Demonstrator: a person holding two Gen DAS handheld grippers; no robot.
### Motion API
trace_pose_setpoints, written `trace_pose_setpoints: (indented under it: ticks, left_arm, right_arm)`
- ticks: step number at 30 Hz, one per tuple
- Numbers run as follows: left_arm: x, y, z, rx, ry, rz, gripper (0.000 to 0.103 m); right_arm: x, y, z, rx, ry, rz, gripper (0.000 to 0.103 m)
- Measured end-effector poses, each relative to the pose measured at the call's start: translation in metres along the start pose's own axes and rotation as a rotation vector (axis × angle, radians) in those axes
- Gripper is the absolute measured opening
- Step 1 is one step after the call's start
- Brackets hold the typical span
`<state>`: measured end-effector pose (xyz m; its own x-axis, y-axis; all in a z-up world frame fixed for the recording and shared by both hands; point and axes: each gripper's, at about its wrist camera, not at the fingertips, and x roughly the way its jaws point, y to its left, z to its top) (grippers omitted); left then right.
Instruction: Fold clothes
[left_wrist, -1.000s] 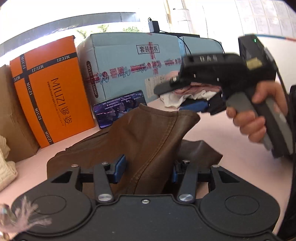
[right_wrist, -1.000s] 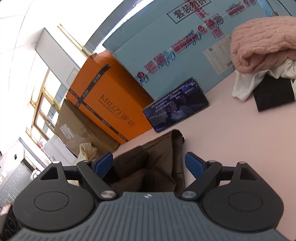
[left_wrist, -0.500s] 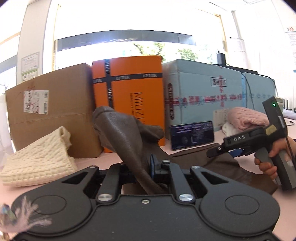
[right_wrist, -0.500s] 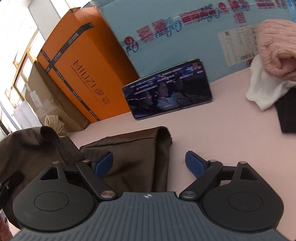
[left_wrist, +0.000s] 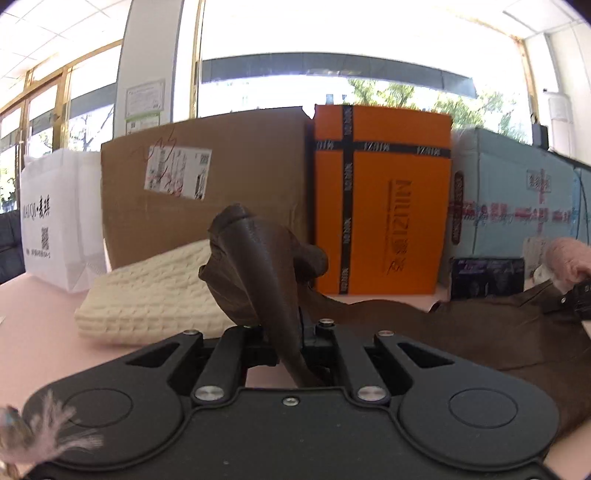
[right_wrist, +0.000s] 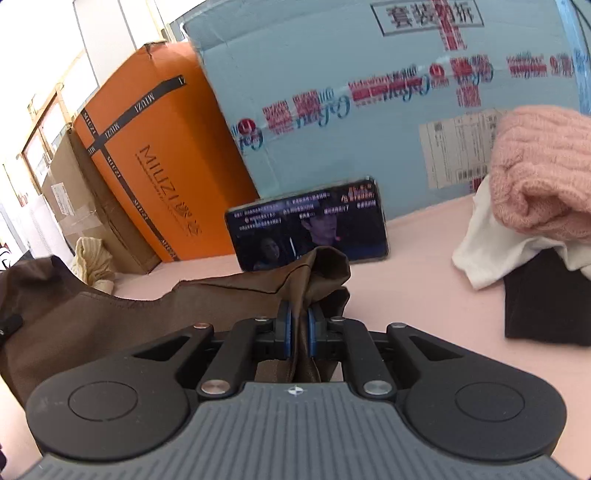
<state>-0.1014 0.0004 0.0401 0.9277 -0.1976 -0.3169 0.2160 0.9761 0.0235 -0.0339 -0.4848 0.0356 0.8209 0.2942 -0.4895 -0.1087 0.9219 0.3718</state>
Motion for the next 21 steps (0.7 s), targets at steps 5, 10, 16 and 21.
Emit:
trace_pose_setpoints:
  ticks: [5,10,16,21]
  left_arm:
    - [0.023,0.020,-0.019,0.009,0.178,0.134,0.056]
    - [0.034,0.030,-0.019,0.131,0.182,0.318,0.094]
    - [0.054,0.039,-0.020,0.202,0.247,0.328,0.103]
    - [0.049,0.033,-0.016,0.239,0.198,0.350,0.103]
  right_arm:
    - [0.010,-0.007,-0.007,0.006,0.030,0.005,0.031]
    - [0.011,-0.006,-0.006,-0.081,0.018,0.002,0.072]
    - [0.024,-0.010,0.002,-0.142,0.012,0.006,0.074]
    - [0.036,-0.007,0.008,-0.181,0.016,0.008,0.074]
